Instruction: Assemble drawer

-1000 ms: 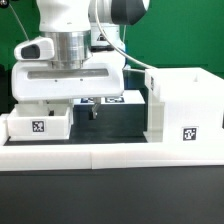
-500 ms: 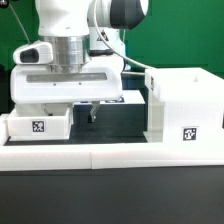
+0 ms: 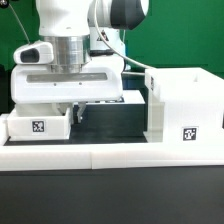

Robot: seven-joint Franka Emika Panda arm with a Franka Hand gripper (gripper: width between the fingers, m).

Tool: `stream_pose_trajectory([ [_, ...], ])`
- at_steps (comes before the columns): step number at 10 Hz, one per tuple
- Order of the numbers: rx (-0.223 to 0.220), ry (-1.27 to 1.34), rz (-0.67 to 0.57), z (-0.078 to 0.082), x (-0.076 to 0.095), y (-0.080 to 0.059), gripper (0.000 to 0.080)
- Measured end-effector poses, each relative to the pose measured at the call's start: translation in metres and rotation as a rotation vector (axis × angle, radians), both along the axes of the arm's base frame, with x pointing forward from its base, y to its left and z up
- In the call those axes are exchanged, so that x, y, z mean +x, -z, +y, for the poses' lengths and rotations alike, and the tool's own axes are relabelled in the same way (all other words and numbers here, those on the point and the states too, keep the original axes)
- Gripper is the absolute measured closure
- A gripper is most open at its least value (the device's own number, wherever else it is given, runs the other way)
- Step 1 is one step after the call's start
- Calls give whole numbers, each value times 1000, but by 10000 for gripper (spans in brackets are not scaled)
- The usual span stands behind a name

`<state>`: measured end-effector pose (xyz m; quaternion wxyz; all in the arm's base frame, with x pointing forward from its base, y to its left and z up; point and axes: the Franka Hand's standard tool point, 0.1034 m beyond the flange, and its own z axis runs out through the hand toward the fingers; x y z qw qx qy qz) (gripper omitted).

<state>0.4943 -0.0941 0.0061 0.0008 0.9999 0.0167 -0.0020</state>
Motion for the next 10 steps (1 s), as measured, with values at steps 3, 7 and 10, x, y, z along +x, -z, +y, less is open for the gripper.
stream_pose_trajectory([
  [3, 0, 0, 0, 0, 0, 0, 759],
  [7, 0, -2, 0, 1, 0, 0, 759],
  [10, 8, -47, -4, 22, 8, -14, 758],
])
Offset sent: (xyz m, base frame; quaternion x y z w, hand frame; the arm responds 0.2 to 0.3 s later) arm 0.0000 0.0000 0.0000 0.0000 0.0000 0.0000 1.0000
